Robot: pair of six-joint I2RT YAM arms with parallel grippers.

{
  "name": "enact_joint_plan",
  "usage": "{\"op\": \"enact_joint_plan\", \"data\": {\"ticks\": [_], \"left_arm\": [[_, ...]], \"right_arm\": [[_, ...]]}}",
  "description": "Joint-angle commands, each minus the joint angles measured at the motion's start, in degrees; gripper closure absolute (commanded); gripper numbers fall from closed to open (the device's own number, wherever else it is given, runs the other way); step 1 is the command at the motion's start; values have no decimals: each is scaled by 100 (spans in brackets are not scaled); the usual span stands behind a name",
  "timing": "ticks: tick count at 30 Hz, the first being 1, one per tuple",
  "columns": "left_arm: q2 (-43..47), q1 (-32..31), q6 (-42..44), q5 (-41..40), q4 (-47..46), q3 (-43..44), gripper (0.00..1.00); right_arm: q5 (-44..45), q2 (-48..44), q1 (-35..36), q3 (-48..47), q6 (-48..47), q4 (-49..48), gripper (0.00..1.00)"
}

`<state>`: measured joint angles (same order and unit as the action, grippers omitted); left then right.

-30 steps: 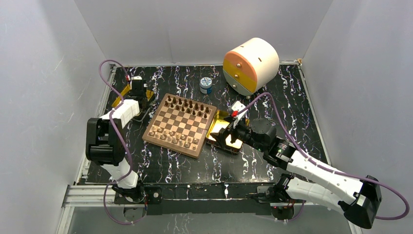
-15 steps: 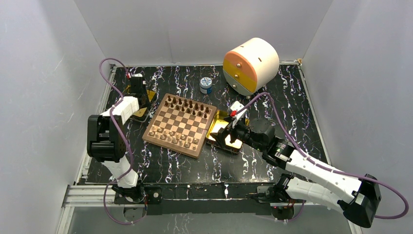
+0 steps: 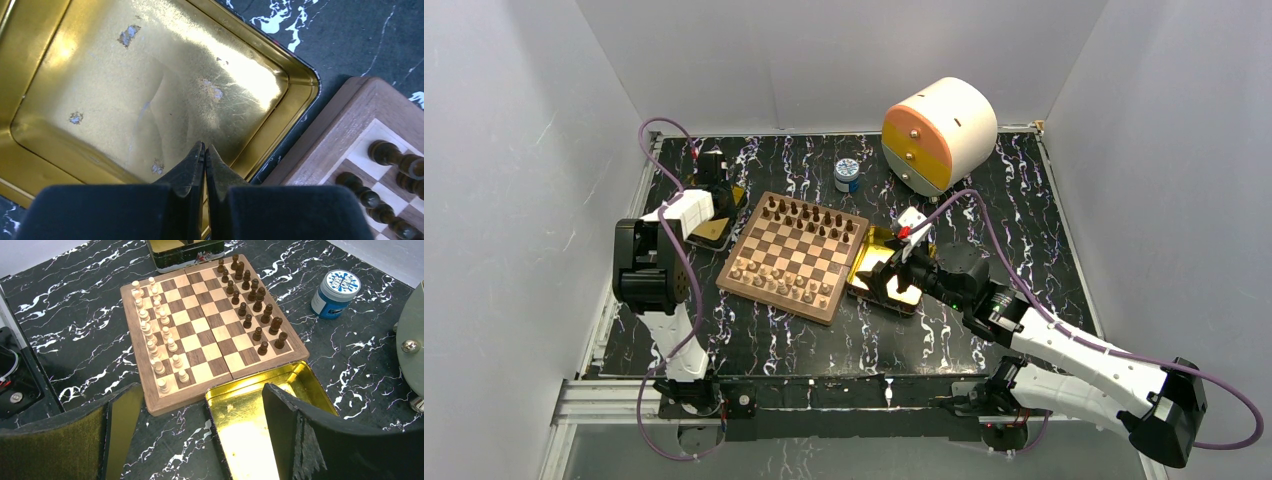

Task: Set up the chess pieces on the board
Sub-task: Move the storage box to the center of the board.

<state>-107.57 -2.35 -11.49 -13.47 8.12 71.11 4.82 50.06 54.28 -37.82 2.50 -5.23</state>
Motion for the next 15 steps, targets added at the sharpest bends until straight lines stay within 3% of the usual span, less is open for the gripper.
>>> {"op": "enact_joint_plan", "data": {"ticks": [1, 15], "left_arm": [[230, 24, -273, 366, 54, 57, 100], [469, 22, -332, 793, -187, -136, 100]], "right_arm": [[90, -60, 1, -314, -78, -240, 1], [85, -116, 3, -209, 40, -275, 1]]}}
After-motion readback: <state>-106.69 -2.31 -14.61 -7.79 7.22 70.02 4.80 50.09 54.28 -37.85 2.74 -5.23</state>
